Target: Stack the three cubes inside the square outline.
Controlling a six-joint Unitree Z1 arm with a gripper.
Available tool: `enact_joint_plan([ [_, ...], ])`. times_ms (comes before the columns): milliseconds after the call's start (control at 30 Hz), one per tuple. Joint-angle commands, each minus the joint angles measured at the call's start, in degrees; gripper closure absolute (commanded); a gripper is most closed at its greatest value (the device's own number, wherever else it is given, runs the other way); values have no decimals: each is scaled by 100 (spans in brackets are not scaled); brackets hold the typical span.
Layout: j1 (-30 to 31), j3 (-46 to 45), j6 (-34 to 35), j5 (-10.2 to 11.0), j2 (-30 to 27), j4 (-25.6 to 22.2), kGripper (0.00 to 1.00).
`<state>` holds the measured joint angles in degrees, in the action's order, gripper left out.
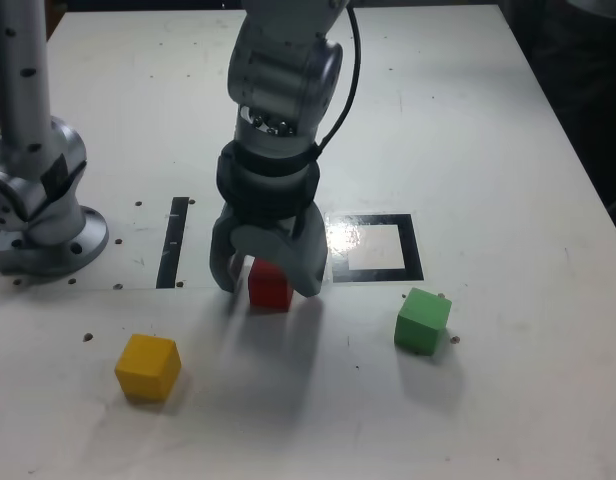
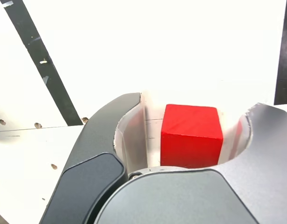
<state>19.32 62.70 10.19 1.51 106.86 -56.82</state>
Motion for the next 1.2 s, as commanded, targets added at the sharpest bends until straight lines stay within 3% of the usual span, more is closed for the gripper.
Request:
enact_joint_plan([
  [0, -7, 30, 4, 21, 17, 61, 45],
  [733, -10, 72, 4, 50, -13, 198, 61],
  [1167, -260, 1534, -39, 562, -76, -1193, 61],
])
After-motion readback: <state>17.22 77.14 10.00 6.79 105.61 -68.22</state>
